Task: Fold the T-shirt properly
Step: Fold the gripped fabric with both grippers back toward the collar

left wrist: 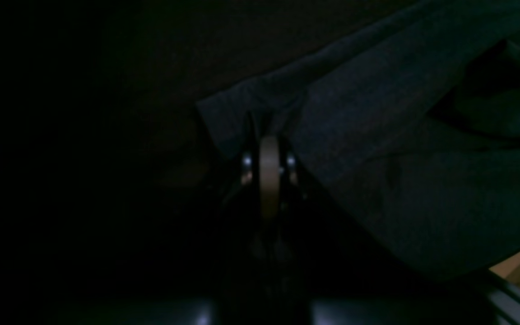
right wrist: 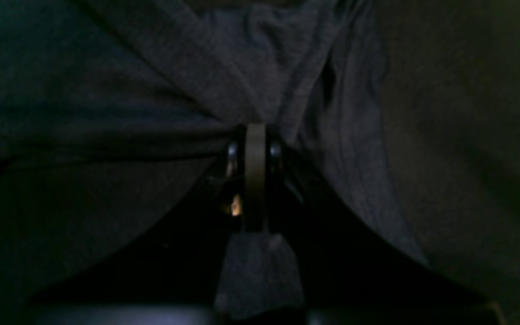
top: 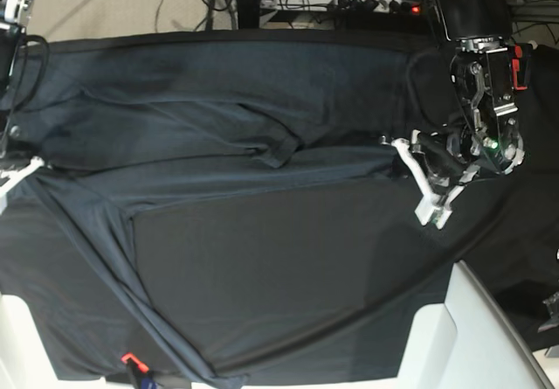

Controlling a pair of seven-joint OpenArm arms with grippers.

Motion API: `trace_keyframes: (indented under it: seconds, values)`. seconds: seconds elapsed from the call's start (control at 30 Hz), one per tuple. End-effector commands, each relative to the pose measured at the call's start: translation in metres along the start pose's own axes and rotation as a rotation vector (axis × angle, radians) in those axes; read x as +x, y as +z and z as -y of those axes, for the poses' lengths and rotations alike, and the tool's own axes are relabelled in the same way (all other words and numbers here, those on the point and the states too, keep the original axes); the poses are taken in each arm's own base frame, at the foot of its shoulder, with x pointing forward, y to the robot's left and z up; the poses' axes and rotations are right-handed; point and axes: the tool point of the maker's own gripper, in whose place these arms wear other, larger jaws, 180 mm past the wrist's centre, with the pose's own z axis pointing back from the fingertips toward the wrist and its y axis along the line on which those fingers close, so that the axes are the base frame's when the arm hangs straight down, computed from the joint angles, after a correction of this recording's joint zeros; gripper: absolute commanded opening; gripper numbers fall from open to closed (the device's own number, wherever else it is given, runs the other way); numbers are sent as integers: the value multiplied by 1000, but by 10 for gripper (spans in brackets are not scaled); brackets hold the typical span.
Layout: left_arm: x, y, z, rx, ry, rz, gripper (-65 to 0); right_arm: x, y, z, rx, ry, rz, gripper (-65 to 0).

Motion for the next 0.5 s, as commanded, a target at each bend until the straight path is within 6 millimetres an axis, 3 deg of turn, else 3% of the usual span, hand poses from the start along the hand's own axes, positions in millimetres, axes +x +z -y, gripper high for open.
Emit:
trace_keyframes:
  seconds: [0.0,0.23,0.47]
  values:
    - [12,10,-10,27,-5,47,-650,25,8,12,-24,10,65,-644]
    - [10,14,-17,43,-9,46,-650,19,17,5,-20,29,62,-644]
    - [1,12,-10,29,-1,33,-650,3,19,18,-41,-2,41,-644]
